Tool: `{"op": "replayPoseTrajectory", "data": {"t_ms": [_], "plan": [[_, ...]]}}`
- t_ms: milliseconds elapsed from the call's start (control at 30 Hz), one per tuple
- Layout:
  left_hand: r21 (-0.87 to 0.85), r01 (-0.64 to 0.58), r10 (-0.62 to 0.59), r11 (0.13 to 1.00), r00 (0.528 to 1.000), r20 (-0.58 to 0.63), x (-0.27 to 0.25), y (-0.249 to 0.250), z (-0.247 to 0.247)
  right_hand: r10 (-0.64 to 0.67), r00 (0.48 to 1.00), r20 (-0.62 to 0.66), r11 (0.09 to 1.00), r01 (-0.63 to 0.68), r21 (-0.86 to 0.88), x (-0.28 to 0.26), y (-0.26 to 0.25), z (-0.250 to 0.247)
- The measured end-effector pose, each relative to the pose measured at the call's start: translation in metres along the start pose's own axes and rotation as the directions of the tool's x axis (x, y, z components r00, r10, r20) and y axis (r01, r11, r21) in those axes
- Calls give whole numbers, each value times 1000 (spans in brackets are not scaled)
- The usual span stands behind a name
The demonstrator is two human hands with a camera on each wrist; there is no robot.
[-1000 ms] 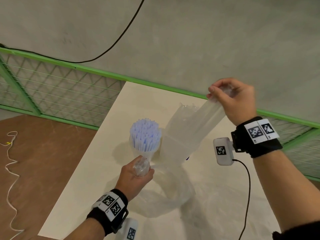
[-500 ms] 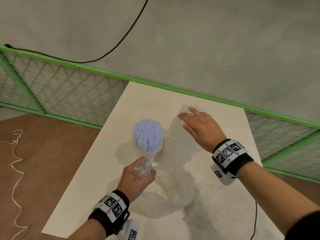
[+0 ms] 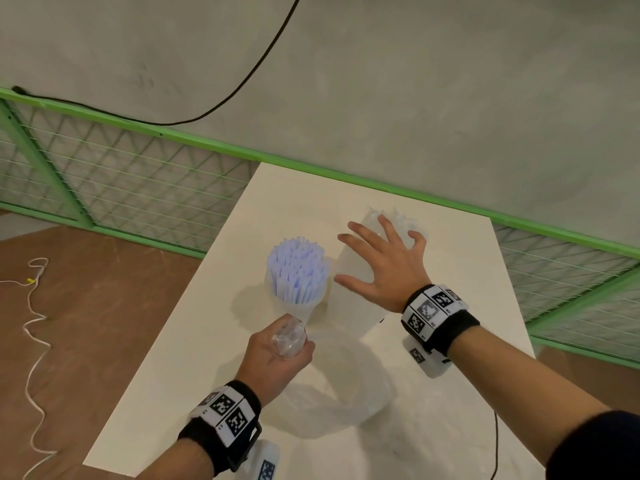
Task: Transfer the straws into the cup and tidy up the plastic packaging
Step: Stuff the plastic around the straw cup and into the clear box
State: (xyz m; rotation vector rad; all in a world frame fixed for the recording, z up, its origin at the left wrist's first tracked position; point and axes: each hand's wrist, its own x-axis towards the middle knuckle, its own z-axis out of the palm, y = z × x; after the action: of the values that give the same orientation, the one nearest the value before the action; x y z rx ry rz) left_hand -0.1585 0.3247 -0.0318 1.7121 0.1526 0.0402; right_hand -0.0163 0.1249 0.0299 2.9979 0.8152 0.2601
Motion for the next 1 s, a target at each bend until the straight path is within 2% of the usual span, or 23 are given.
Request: {"op": "replayPoseTrajectory", "data": {"t_ms": [100,200,367,500,633,800,867,933,1000], "plan": [[-17,-4,5,1000,1000,10,0,-1,-1,53,995,-86,995,-46,89,13,3,6],[-36,-5,6,999,1000,24,0,-1,-1,34,982,-186,994,-13,111,17,13,11],[-45,-5,6,999,999,34,1,-2,-1,17,988,-154,997,-6,75,19,14,11],[-46,5,-3,999,999,45,2,-3,-1,65,956,-287,986,-16,169,21,14,20],[-38,13,-12,999,999,46,3,-1,0,121,945,-304,963,-38,267,24,20,12],[-23,24,-22,999,997,69,4,0,0,19,975,-221,998,-6,59,23,28,9],[-7,26,-25,1000,997,76,4,-1,-1,11,970,-244,999,1,49,20,22,-3],[-21,29,-27,999,996,89,4,-1,-1,-50,940,-338,982,107,153,9,6,-22],[-56,60,-54,997,992,110,4,0,-3,-145,910,-388,880,298,369,-10,-21,-36]]}}
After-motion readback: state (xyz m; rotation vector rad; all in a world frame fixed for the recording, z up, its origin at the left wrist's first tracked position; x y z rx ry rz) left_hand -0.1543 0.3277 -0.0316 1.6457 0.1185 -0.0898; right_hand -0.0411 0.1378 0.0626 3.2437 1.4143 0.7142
